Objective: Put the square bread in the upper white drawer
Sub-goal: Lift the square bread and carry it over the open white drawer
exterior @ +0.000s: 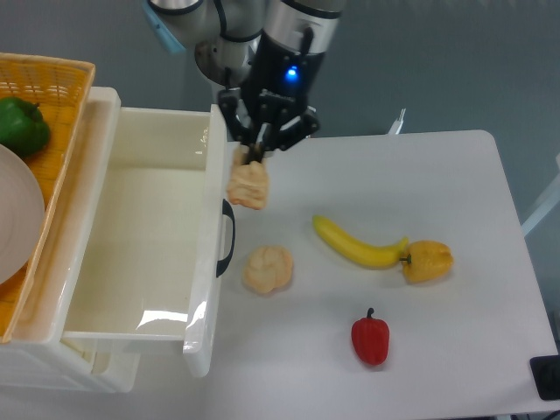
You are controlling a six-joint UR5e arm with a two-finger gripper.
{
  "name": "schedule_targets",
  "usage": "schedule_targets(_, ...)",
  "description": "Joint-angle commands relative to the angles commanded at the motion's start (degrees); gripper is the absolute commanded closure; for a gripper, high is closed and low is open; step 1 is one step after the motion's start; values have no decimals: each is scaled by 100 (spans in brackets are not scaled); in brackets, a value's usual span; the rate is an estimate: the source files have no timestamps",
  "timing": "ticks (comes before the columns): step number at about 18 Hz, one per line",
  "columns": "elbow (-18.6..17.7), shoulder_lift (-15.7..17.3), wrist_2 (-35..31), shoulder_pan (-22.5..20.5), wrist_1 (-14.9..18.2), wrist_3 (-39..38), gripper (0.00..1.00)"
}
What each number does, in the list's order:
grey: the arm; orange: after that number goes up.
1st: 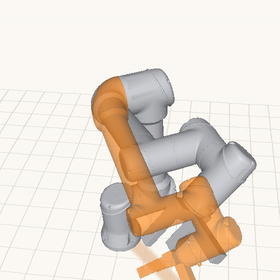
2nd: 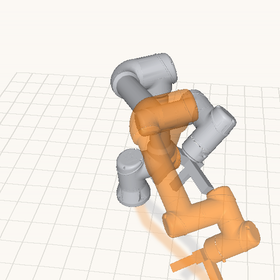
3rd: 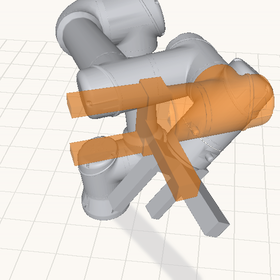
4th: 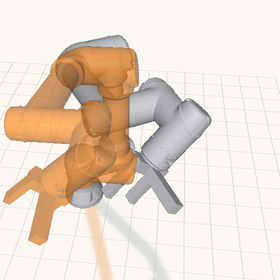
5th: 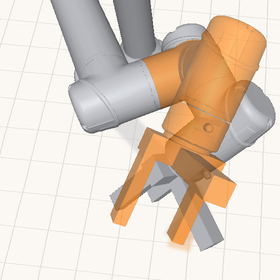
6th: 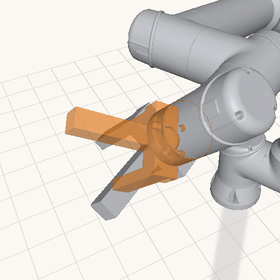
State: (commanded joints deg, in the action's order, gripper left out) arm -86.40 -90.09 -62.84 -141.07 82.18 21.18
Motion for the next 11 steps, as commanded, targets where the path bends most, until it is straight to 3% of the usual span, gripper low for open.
schedule_targets(1,0,-26,0,123,0,0,89)
schedule_targets(11,-53,-132,-9,572,-44,-9,88)
